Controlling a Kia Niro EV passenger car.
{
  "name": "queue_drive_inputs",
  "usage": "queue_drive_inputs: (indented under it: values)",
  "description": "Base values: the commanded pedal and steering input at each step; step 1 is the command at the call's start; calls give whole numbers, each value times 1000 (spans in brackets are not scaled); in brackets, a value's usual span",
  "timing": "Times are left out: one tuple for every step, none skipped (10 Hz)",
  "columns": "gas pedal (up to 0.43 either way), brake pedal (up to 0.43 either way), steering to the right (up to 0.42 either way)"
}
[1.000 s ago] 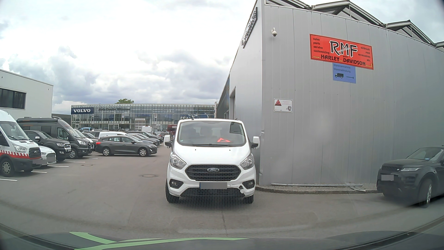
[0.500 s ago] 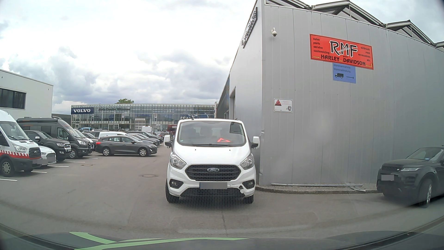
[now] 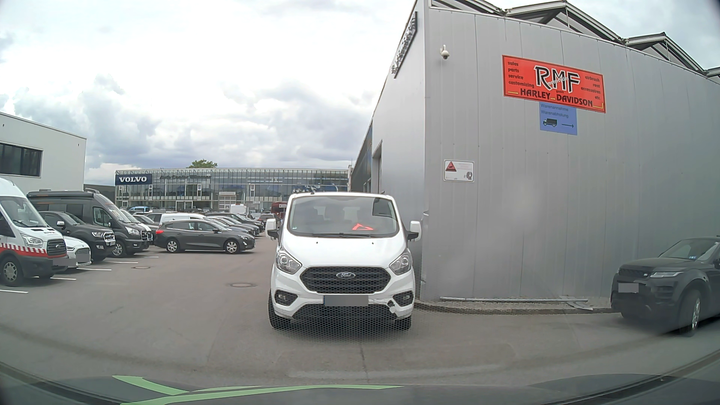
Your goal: Follow the waypoints while adhering to traffic rules and regulations
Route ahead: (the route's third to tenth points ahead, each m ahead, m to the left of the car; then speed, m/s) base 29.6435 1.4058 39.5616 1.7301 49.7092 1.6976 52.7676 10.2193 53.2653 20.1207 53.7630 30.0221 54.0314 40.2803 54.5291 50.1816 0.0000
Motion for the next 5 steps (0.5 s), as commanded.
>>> queue_drive_inputs:
  values:
    - [0,524,-3]
    - [0,524,-4]
    - [0,524,-3]
    - [0,524,-4]
    - [0,524,-4]
